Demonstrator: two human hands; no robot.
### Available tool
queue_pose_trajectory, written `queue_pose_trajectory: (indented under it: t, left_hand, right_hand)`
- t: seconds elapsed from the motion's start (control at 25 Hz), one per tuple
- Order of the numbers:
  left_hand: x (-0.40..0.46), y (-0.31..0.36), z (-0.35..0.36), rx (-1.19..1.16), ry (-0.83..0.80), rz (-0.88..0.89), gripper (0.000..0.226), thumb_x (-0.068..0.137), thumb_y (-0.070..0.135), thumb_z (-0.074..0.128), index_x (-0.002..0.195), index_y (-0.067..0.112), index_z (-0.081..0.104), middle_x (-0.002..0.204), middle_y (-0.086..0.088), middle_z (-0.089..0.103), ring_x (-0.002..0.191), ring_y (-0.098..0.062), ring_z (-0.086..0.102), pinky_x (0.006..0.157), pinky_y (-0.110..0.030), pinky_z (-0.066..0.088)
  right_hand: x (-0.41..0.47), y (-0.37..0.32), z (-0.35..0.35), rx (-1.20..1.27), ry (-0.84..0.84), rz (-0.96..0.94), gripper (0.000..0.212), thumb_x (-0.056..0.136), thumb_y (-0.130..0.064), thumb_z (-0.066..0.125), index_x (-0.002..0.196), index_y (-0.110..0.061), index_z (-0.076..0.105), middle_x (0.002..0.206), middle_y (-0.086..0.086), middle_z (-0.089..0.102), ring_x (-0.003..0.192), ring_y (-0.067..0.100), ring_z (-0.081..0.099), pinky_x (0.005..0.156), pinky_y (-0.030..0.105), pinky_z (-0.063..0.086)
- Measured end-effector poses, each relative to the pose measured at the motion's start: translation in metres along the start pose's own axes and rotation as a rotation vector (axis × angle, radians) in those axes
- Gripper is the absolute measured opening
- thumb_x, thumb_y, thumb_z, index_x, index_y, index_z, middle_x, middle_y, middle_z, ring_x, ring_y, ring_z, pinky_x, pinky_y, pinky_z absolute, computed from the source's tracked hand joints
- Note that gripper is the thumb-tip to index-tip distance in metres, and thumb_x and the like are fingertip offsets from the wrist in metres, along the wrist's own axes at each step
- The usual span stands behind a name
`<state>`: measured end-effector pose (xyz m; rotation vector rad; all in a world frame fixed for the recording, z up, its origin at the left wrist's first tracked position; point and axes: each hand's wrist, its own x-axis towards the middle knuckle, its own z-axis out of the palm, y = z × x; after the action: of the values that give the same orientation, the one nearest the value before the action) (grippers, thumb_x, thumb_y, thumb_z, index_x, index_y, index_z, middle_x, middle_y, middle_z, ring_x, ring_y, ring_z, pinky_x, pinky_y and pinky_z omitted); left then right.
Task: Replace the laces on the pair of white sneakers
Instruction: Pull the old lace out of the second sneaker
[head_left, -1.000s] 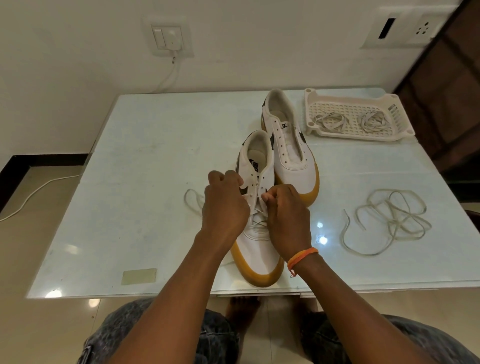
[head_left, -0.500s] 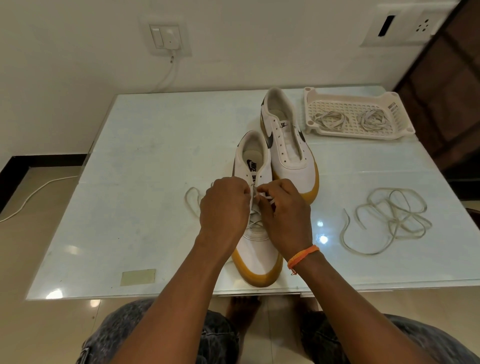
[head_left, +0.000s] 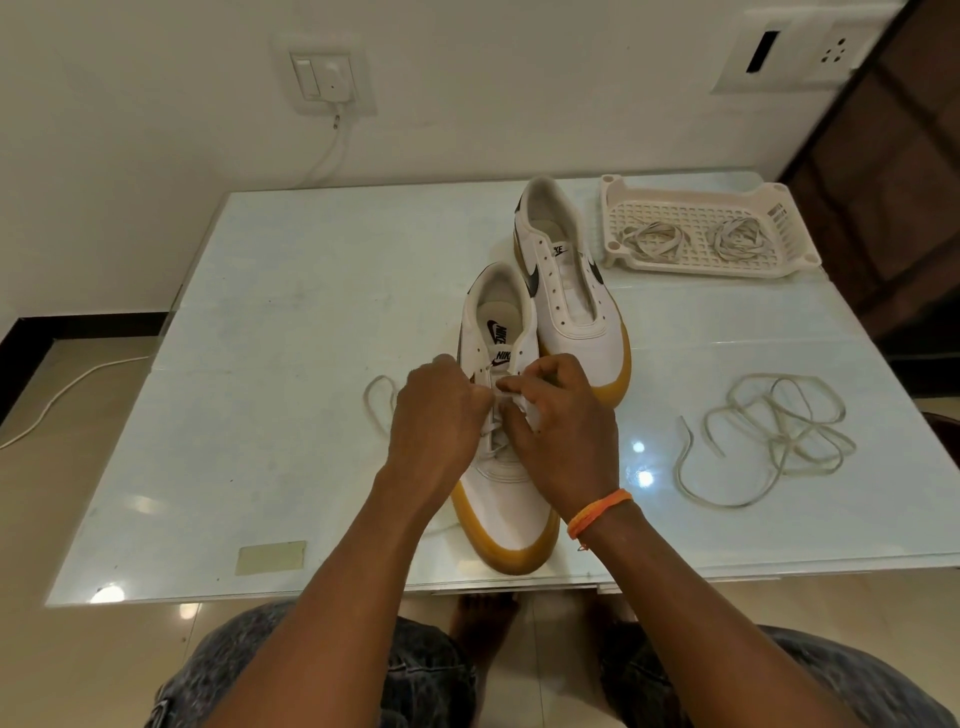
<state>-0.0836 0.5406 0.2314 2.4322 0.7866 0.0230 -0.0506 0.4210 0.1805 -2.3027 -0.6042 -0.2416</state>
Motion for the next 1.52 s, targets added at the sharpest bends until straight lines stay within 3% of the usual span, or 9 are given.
queue_pose_trajectory:
  t: [0.08, 0.24, 0.4, 0.52, 0.68, 0.88, 1.16, 1.36, 1.52]
  left_hand:
    - [0.005, -0.011, -0.012, -0.295, -0.003, -0.096, 0.023, 0.09, 0.012, 0.056, 0.072, 0.002, 0.066, 0.067, -0.008, 0.068, 0.06, -0.023, 0.069, 0.063, -0.032, 0.058]
    - [0.0, -0.015, -0.032, -0.591, -0.205, -0.217, 0.014, 0.097, 0.014, 0.057, 0.095, 0.008, 0.07, 0.086, -0.009, 0.071, 0.071, -0.018, 0.07, 0.061, -0.027, 0.059]
    - [0.002, -0.014, -0.03, -0.528, -0.302, -0.227, 0.01, 0.096, 0.019, 0.059, 0.096, 0.016, 0.069, 0.088, -0.001, 0.067, 0.075, -0.009, 0.059, 0.058, -0.02, 0.049]
    - [0.002, -0.016, -0.029, -0.478, -0.217, -0.146, 0.011, 0.095, 0.019, 0.061, 0.094, 0.016, 0.071, 0.078, 0.005, 0.065, 0.069, -0.004, 0.055, 0.062, -0.021, 0.045]
    - [0.0, -0.013, -0.027, -0.392, -0.028, -0.053, 0.012, 0.093, 0.02, 0.064, 0.082, 0.026, 0.066, 0.075, 0.013, 0.062, 0.068, -0.006, 0.06, 0.07, -0.026, 0.055]
    - [-0.011, -0.005, -0.023, -0.192, 0.123, 0.075, 0.01, 0.092, 0.03, 0.064, 0.09, 0.024, 0.071, 0.08, 0.012, 0.064, 0.063, -0.003, 0.058, 0.064, -0.006, 0.04]
    - [-0.015, -0.002, -0.019, -0.062, 0.196, 0.153, 0.025, 0.094, 0.041, 0.058, 0.099, 0.022, 0.074, 0.092, 0.005, 0.072, 0.068, -0.006, 0.055, 0.064, 0.001, 0.025]
    - [-0.011, -0.004, -0.017, -0.025, 0.157, 0.152, 0.026, 0.094, 0.04, 0.059, 0.093, 0.02, 0.074, 0.087, 0.002, 0.073, 0.073, -0.012, 0.064, 0.068, -0.009, 0.037]
    - [-0.008, -0.005, -0.016, -0.012, 0.129, 0.178, 0.026, 0.093, 0.04, 0.059, 0.09, 0.019, 0.075, 0.083, 0.002, 0.072, 0.07, -0.013, 0.064, 0.067, -0.01, 0.038]
  right_hand:
    - [0.001, 0.001, -0.001, 0.015, -0.013, 0.029, 0.027, 0.083, -0.029, 0.075, 0.109, -0.021, 0.074, 0.112, 0.002, 0.06, 0.088, 0.014, 0.061, 0.074, 0.019, 0.051]
    - [0.005, -0.003, 0.001, 0.162, -0.008, 0.055, 0.032, 0.085, -0.029, 0.073, 0.116, -0.02, 0.07, 0.122, 0.005, 0.052, 0.102, 0.007, 0.047, 0.081, 0.014, 0.043]
    - [0.01, -0.014, 0.011, 0.235, -0.012, 0.068, 0.02, 0.085, -0.023, 0.074, 0.105, -0.023, 0.074, 0.12, 0.004, 0.049, 0.109, 0.018, 0.048, 0.087, 0.027, 0.046]
    - [0.026, -0.013, 0.007, 0.282, -0.116, 0.153, 0.015, 0.081, -0.028, 0.077, 0.095, -0.025, 0.076, 0.111, -0.005, 0.043, 0.106, 0.009, 0.043, 0.086, 0.013, 0.038]
    - [0.03, -0.007, 0.0, 0.361, -0.151, 0.224, 0.015, 0.079, -0.026, 0.078, 0.093, -0.028, 0.073, 0.106, -0.004, 0.047, 0.098, 0.0, 0.046, 0.078, -0.001, 0.037]
    - [0.027, -0.003, 0.004, 0.424, -0.107, 0.234, 0.013, 0.079, -0.028, 0.077, 0.089, -0.033, 0.071, 0.101, -0.005, 0.05, 0.092, -0.015, 0.046, 0.075, -0.002, 0.039]
    - [0.024, -0.007, 0.001, 0.406, -0.068, 0.189, 0.01, 0.08, -0.029, 0.074, 0.086, -0.033, 0.067, 0.107, -0.002, 0.047, 0.097, -0.005, 0.046, 0.08, -0.005, 0.034]
    - [0.023, -0.008, 0.002, 0.385, -0.042, 0.177, 0.011, 0.079, -0.027, 0.076, 0.088, -0.021, 0.074, 0.113, -0.002, 0.041, 0.101, 0.004, 0.047, 0.082, -0.005, 0.035]
    - [0.022, -0.008, 0.001, 0.383, -0.026, 0.145, 0.009, 0.079, -0.026, 0.077, 0.082, -0.028, 0.069, 0.114, -0.005, 0.037, 0.101, 0.008, 0.049, 0.082, -0.002, 0.038]
